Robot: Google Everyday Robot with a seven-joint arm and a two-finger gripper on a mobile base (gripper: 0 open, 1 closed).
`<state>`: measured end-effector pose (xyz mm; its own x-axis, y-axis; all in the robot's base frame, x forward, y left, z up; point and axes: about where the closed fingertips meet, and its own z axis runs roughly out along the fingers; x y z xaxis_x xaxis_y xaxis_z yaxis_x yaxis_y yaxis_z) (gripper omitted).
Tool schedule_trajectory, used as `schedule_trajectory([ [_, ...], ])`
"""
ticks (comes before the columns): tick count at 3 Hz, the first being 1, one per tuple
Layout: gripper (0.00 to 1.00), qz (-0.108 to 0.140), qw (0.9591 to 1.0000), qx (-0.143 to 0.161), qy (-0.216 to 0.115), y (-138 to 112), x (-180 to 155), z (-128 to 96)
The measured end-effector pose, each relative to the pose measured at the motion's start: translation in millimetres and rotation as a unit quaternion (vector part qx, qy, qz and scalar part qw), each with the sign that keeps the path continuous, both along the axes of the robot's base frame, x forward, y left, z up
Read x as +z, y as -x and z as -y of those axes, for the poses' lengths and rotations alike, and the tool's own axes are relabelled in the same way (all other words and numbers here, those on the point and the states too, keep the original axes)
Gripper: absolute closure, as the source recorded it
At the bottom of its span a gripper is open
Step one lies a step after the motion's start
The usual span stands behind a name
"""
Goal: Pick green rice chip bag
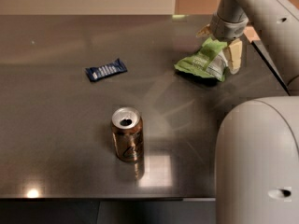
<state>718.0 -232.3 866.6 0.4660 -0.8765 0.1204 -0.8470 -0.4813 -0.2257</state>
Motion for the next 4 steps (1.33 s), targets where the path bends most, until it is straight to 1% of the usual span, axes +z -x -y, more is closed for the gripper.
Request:
schedule_trajectory([
  [1, 0.16, -0.009, 0.9998, 0.003, 0.019, -1.1, -6.3, 3.7],
  [2, 0.41, -0.016, 0.9995, 0.001, 0.026, -0.3, -10.4, 5.3],
  [3, 0.63, -0.020, 0.9995, 0.002, 0.026, 0.7, -12.5, 4.6],
  [4, 0.87, -0.022, 0.9994, 0.002, 0.025, 1.3, -13.6, 4.2],
])
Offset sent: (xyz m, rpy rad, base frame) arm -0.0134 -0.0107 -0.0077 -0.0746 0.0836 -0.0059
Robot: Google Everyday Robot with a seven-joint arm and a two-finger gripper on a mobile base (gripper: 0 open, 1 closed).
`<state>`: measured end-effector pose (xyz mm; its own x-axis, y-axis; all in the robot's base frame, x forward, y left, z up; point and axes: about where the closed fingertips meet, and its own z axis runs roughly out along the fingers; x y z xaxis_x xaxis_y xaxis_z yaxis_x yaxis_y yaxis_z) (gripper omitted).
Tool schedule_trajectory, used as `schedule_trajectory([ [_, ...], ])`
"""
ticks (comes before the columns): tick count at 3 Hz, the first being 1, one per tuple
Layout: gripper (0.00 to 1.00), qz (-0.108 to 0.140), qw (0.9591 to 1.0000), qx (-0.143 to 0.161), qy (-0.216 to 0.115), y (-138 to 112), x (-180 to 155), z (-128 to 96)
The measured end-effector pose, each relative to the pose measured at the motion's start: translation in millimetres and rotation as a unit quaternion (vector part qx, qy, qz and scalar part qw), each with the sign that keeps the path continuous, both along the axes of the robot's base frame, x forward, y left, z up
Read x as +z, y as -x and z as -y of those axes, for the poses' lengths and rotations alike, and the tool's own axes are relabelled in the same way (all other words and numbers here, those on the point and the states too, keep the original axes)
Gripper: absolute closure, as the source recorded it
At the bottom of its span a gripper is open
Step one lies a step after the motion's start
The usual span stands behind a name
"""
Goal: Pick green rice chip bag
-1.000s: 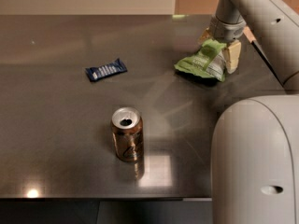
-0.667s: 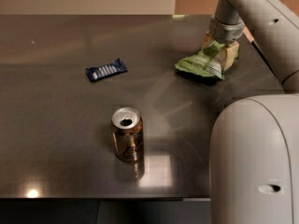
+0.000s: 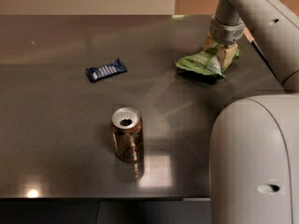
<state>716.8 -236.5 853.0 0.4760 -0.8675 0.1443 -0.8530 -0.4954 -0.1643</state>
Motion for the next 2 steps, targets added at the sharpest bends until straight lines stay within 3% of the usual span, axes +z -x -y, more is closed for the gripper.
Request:
schedule_trajectory([
  [1, 1.00, 0.000, 1.0000, 0.000, 0.000, 0.0, 2.5, 0.0],
  [2, 1.00, 0.012, 0.9989, -0.004, -0.046, 14.7, 32.0, -11.6],
])
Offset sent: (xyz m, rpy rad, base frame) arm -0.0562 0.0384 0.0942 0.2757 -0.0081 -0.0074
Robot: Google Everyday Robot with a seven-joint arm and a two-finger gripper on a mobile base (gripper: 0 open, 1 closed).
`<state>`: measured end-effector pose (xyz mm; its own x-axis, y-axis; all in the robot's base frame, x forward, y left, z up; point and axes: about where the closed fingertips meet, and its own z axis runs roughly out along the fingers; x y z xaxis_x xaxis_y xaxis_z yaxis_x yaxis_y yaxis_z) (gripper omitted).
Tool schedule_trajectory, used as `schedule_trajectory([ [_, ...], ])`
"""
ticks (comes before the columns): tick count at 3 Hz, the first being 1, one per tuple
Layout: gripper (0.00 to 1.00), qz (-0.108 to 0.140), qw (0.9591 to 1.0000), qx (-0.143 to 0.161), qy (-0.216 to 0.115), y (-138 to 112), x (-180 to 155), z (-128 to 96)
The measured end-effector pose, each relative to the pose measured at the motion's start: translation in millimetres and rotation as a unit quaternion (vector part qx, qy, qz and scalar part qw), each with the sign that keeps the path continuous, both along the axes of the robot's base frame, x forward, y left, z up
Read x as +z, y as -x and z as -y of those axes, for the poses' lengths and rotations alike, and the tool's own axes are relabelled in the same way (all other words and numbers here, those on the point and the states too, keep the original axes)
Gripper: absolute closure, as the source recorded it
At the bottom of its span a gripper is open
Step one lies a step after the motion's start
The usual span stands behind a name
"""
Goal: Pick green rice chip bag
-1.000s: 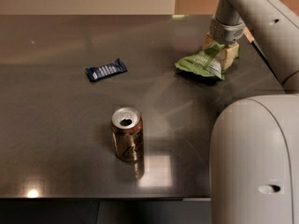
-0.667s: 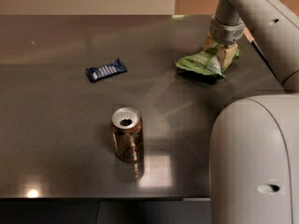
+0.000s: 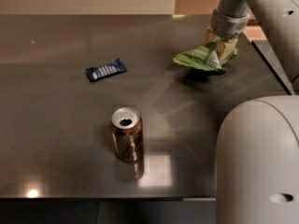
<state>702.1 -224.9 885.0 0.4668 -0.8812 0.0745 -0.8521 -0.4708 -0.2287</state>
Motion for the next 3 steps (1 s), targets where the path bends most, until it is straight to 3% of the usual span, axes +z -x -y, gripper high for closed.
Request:
schedule_trajectory([
  [1, 1.00, 0.011, 0.9981, -0.005, -0.060, 18.6, 40.6, -23.1],
  [2, 1.00, 0.057, 0.9912, 0.000, -0.120, 24.0, 97.3, -61.5],
  [3, 1.00, 0.058, 0.9911, 0.000, -0.120, 23.3, 97.2, -61.8],
])
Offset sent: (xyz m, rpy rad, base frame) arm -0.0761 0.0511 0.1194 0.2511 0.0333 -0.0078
